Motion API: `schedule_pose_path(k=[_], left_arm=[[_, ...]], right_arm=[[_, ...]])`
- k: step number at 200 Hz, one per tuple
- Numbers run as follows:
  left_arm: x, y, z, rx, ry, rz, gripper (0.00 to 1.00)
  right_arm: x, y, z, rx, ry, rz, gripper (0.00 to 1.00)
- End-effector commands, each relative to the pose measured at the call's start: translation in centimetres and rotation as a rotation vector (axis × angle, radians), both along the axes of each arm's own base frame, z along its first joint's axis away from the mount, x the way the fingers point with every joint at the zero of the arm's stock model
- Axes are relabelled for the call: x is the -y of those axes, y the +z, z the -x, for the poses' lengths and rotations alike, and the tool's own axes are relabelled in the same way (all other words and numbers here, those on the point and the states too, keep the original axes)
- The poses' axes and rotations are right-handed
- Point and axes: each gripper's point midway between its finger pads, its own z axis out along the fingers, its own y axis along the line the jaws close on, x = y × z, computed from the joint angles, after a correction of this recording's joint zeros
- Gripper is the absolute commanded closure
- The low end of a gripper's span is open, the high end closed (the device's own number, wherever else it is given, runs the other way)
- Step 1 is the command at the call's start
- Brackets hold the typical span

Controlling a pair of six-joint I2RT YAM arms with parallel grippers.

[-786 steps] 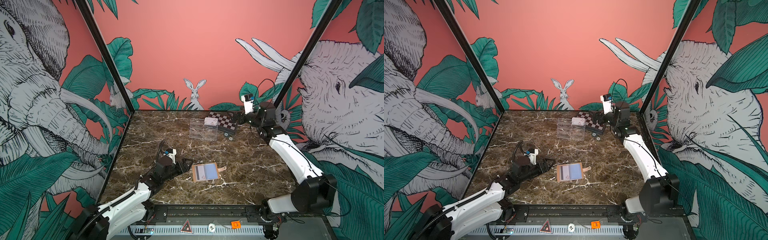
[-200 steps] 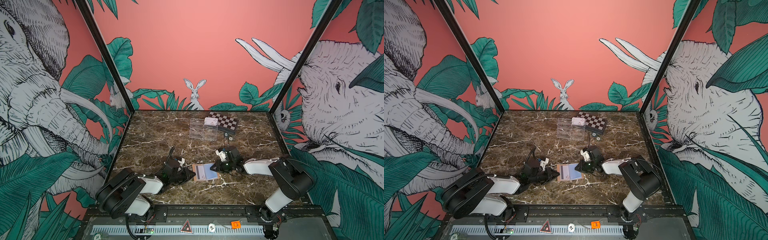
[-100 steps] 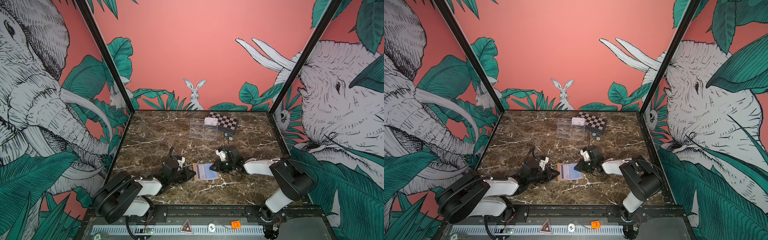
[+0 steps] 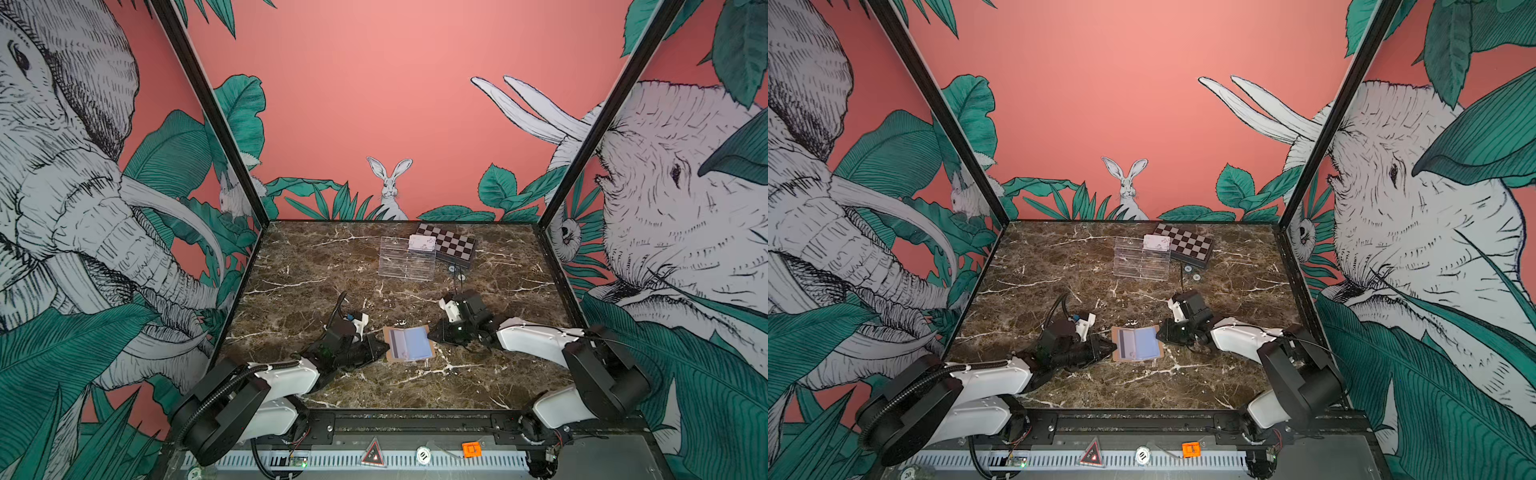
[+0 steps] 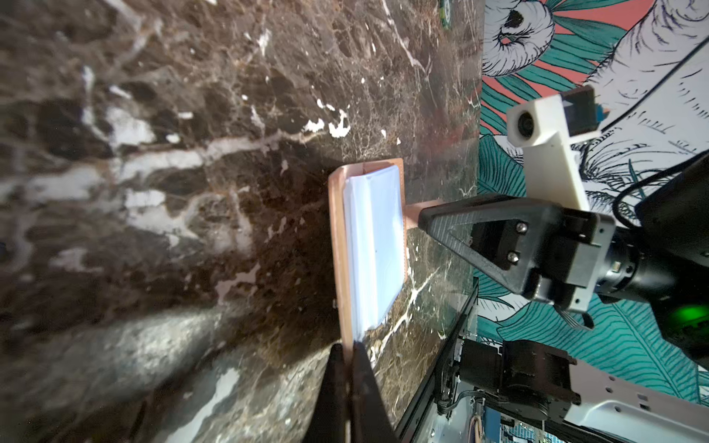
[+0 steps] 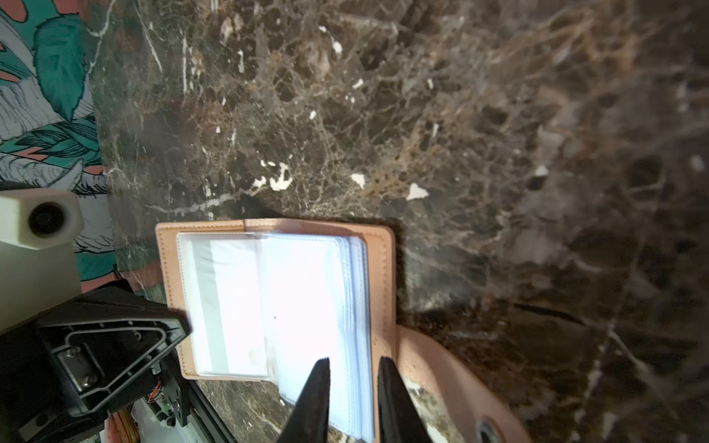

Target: Take the credit cards out of the card holder

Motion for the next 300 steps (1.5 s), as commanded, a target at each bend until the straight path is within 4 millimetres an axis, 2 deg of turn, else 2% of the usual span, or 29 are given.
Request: schedule_pose_path(k=[1, 84, 126, 129, 136, 210, 256, 300], left_arm=[[0.5, 0.9, -0.5, 0.032, -0.014, 0.005, 1.0], [1.0, 1.7, -0.8, 0.056, -0.028, 0.024, 1.0], [1.2, 1.9, -0.9, 0.06, -0.033, 0.026, 1.0], [1.7, 1.9, -0.3, 0.061, -0.059, 0.027, 1.0], [1.8, 1.9, -0.2, 0.058, -0.063, 0.027, 1.0], [2.7, 2.6, -0.7, 0.08, -0.079, 0.044, 1.0], [4.6, 3.5, -1.3, 0.101, -0.114, 0.084, 1.0], [6.4, 3.0, -1.5, 0.093, -0.14, 0.104, 1.0]], right_arm=[[0.6, -0.3, -0.1, 0.006, -0.014, 0.035, 0.79], [1.0, -2.0, 0.7, -0.02, -0.038, 0.025, 0.86], [0.8, -2.6, 0.9, -0.036, -0.039, 0.02, 0.86], [0.8, -2.7, 0.9, -0.038, -0.04, 0.02, 0.86], [0.8, -2.7, 0.9, -0.037, -0.041, 0.019, 0.86], [0.9, -3.5, 1.4, -0.057, -0.041, 0.025, 0.87], [0.8, -3.9, 1.5, -0.066, -0.044, 0.023, 0.88], [0.6, -4.0, 1.6, -0.069, -0.043, 0.021, 0.89]])
